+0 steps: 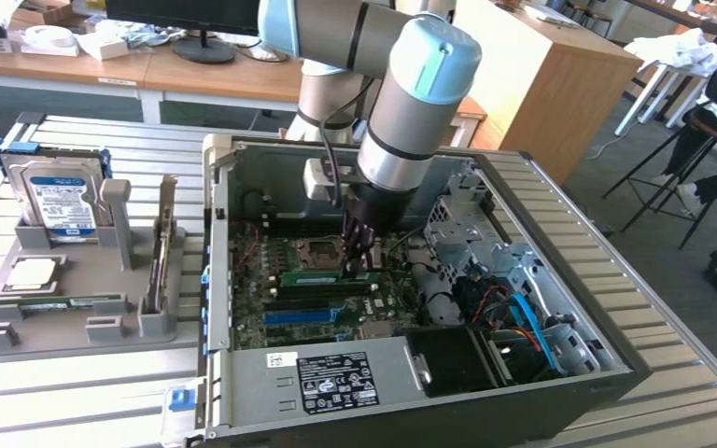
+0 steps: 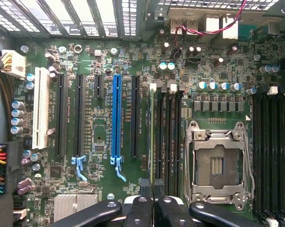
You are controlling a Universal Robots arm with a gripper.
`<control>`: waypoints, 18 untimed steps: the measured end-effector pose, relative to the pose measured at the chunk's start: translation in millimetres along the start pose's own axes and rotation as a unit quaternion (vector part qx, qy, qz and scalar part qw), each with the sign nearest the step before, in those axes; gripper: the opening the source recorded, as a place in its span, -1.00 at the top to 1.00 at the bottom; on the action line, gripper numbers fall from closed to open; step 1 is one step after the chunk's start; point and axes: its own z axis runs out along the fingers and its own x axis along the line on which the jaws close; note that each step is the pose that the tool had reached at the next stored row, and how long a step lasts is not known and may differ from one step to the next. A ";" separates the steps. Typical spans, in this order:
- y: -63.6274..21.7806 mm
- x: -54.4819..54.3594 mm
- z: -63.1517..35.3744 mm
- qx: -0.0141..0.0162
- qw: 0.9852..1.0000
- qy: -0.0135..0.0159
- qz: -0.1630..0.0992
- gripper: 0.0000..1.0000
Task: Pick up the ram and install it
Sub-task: 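Insert the ram into the slot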
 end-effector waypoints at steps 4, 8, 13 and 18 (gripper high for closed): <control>0.0 -0.9 0.4 0.000 1.000 0.000 0.000 0.76; -0.1 -1.1 0.8 0.000 1.000 0.000 0.000 0.76; 0.0 -0.9 3.3 0.000 1.000 0.000 0.000 0.76; 0.0 -0.7 5.7 0.000 1.000 0.000 0.000 0.76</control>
